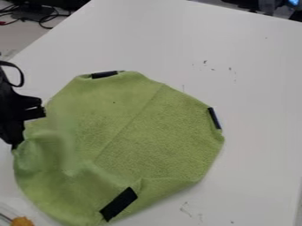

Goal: Unfold the cloth from top right to left bottom

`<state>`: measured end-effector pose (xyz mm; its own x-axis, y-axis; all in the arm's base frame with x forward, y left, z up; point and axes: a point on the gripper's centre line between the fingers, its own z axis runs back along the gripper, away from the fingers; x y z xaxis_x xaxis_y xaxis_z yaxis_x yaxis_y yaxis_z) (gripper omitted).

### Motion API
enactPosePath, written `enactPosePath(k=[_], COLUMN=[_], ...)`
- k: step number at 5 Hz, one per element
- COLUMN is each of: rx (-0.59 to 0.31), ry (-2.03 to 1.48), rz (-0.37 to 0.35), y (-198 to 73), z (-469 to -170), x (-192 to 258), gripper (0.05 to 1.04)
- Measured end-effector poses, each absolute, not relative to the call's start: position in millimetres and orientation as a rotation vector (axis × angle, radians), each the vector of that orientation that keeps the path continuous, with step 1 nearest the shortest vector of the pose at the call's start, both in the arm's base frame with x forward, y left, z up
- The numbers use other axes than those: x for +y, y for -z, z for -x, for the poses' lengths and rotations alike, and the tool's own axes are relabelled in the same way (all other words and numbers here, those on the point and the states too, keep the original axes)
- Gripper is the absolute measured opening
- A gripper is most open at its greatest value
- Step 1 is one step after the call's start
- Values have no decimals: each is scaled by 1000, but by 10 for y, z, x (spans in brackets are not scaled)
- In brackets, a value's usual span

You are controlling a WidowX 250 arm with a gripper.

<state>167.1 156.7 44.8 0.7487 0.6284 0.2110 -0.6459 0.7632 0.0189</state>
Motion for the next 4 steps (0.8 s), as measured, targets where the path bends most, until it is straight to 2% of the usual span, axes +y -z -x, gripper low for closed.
enactPosePath(k=[2,3,4], rx=[-152,-153,-149], ry=[-695,-675,-647], rz=[-125,-107,-118], y=[-402,-384,-448], z=[-1494,-1501,-1529], x=[1630,1635,1685], gripper=[74,221,478])
